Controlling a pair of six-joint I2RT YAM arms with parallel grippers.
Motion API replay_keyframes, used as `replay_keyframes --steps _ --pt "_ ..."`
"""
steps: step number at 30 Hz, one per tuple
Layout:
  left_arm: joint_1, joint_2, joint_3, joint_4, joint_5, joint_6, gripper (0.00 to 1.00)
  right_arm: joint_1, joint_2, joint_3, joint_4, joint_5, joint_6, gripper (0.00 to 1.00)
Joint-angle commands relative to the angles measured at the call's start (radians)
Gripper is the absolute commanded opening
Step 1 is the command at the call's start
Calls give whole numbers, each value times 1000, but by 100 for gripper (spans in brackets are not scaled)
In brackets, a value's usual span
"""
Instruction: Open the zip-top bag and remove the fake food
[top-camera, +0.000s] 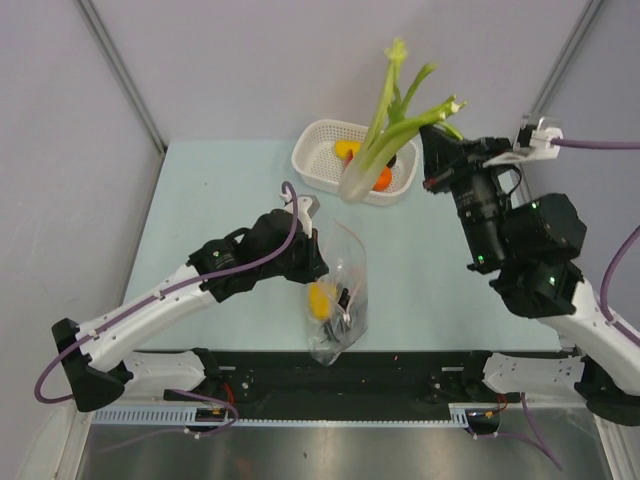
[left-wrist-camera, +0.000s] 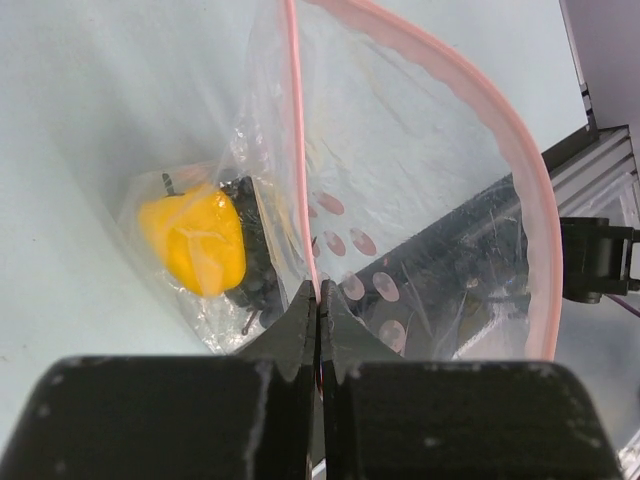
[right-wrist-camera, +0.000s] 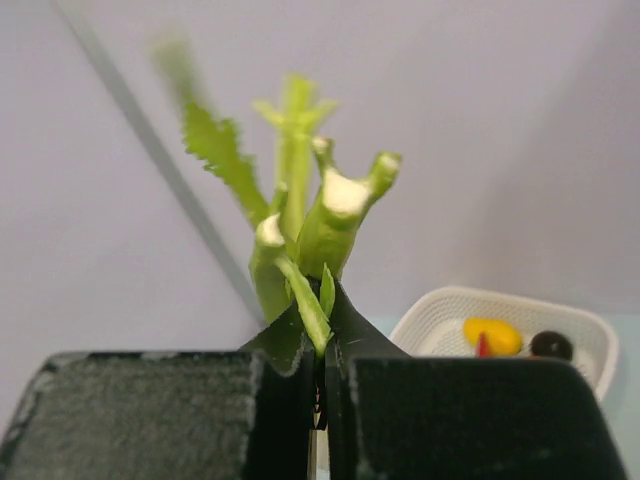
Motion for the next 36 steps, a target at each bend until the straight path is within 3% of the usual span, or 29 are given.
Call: replay_keyframes --steps 1,7,14,22,36 --pt "1 -33 -11 -7 -13 25 0 -249 103 84 27 -139 57 0" --pt "-1 -49 -5 -22 -28 56 0 -481 240 84 79 -327 97 0" --pt "-1 -33 44 -55 -25 97 0 -616 436 74 155 -408 89 0" --pt "1 -33 50 -79 -42 106 0 -650 631 72 200 -419 -13 0" --pt "-1 -27 16 -104 -37 77 1 -675 802 51 252 -476 -136 0"
